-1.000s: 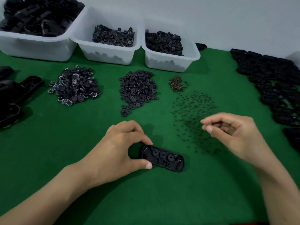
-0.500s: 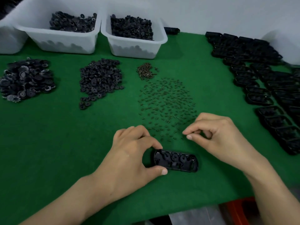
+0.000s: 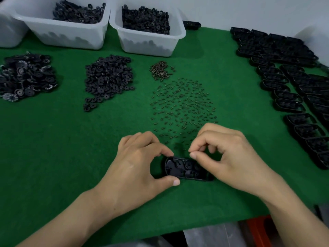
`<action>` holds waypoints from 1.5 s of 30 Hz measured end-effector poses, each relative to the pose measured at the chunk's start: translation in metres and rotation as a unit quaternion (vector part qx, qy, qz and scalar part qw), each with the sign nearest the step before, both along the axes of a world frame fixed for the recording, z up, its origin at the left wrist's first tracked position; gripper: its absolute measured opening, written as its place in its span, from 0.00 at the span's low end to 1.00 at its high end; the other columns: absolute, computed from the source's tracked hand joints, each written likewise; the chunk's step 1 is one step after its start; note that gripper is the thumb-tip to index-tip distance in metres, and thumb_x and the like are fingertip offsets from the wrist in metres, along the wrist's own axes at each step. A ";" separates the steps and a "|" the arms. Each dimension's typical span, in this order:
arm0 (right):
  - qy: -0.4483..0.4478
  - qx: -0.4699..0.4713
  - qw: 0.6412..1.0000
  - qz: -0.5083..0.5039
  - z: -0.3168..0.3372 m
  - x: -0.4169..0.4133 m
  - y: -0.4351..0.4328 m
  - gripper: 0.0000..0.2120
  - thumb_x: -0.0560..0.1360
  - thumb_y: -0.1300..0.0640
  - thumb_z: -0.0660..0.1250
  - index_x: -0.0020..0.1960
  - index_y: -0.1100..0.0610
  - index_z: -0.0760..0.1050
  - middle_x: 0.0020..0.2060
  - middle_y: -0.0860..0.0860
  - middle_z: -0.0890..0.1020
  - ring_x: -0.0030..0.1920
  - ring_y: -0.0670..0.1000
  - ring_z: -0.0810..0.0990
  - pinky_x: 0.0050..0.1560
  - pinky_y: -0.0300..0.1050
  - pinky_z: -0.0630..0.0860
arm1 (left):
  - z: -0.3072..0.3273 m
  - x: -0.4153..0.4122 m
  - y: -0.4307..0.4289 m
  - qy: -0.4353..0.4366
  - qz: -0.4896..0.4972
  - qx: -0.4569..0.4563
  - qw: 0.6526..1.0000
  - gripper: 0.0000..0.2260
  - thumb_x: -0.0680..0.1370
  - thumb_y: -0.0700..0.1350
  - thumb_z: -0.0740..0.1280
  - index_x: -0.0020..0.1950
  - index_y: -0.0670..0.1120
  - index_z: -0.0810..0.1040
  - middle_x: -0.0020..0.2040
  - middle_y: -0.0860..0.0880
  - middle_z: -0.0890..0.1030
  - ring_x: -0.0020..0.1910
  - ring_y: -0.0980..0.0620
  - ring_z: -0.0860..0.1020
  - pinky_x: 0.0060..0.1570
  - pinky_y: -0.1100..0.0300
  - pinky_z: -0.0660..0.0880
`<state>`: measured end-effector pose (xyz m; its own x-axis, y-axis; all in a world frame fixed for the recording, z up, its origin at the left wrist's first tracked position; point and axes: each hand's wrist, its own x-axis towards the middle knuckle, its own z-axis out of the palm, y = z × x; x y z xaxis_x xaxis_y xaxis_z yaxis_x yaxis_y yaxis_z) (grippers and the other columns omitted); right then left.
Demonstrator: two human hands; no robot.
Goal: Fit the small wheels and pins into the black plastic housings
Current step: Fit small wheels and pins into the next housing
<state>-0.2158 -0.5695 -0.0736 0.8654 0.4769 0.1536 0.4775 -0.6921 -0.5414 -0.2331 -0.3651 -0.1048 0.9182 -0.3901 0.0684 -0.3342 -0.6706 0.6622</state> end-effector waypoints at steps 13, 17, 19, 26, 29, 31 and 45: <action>0.020 -0.010 1.000 0.022 -0.010 -0.010 0.013 0.01 0.69 0.60 0.70 0.39 0.55 0.80 0.35 0.45 0.75 0.35 0.41 0.72 0.37 0.34 0.66 | 0.000 0.000 0.000 0.001 0.002 0.012 1.000 0.21 0.61 0.64 0.68 0.49 0.56 0.79 0.42 0.60 0.70 0.46 0.60 0.70 0.56 0.65 0.58; 0.006 -0.016 1.000 0.019 -0.008 -0.010 0.013 0.02 0.69 0.58 0.70 0.39 0.54 0.81 0.34 0.45 0.76 0.35 0.42 0.73 0.36 0.35 0.68 | 0.000 0.000 0.000 0.004 -0.001 0.007 1.000 0.21 0.62 0.64 0.68 0.49 0.55 0.79 0.42 0.60 0.70 0.46 0.61 0.69 0.58 0.69 0.56; -0.004 -0.028 0.999 0.023 -0.008 -0.010 0.014 0.01 0.69 0.59 0.70 0.39 0.55 0.81 0.34 0.46 0.76 0.35 0.45 0.74 0.35 0.40 0.72 | 0.000 0.000 0.001 0.003 -0.002 0.008 1.000 0.20 0.62 0.64 0.70 0.49 0.55 0.79 0.42 0.61 0.70 0.46 0.61 0.69 0.59 0.69 0.55; 0.006 -0.010 1.000 -0.019 0.001 0.003 0.003 0.05 0.69 0.60 0.73 0.44 0.54 0.83 0.33 0.38 0.73 0.34 0.36 0.72 0.38 0.27 0.66 | 0.000 0.000 0.001 0.003 -0.001 0.010 1.000 0.20 0.62 0.61 0.74 0.49 0.55 0.79 0.43 0.61 0.69 0.47 0.60 0.68 0.59 0.71 0.54; 0.005 -0.055 0.998 -0.039 0.000 0.011 0.006 0.04 0.69 0.60 0.73 0.43 0.53 0.83 0.35 0.41 0.76 0.33 0.37 0.72 0.38 0.29 0.63 | -0.001 -0.001 0.001 0.004 0.002 0.008 1.000 0.21 0.61 0.64 0.71 0.49 0.55 0.79 0.43 0.61 0.69 0.47 0.61 0.68 0.59 0.71 0.55; 0.015 -0.079 0.996 -0.029 -0.001 0.012 0.011 0.02 0.70 0.59 0.72 0.42 0.54 0.82 0.37 0.45 0.78 0.35 0.40 0.74 0.37 0.40 0.71 | -0.001 -0.001 0.000 0.004 0.003 0.007 1.000 0.21 0.61 0.65 0.68 0.49 0.56 0.79 0.42 0.61 0.69 0.47 0.61 0.69 0.59 0.70 0.56; 0.051 0.079 0.995 -0.007 -0.010 -0.010 0.002 0.03 0.68 0.60 0.70 0.38 0.54 0.79 0.36 0.45 0.76 0.38 0.47 0.75 0.38 0.36 0.70 | -0.001 0.000 0.001 0.000 0.007 0.006 1.000 0.21 0.61 0.64 0.68 0.48 0.55 0.79 0.42 0.61 0.70 0.46 0.60 0.69 0.57 0.67 0.59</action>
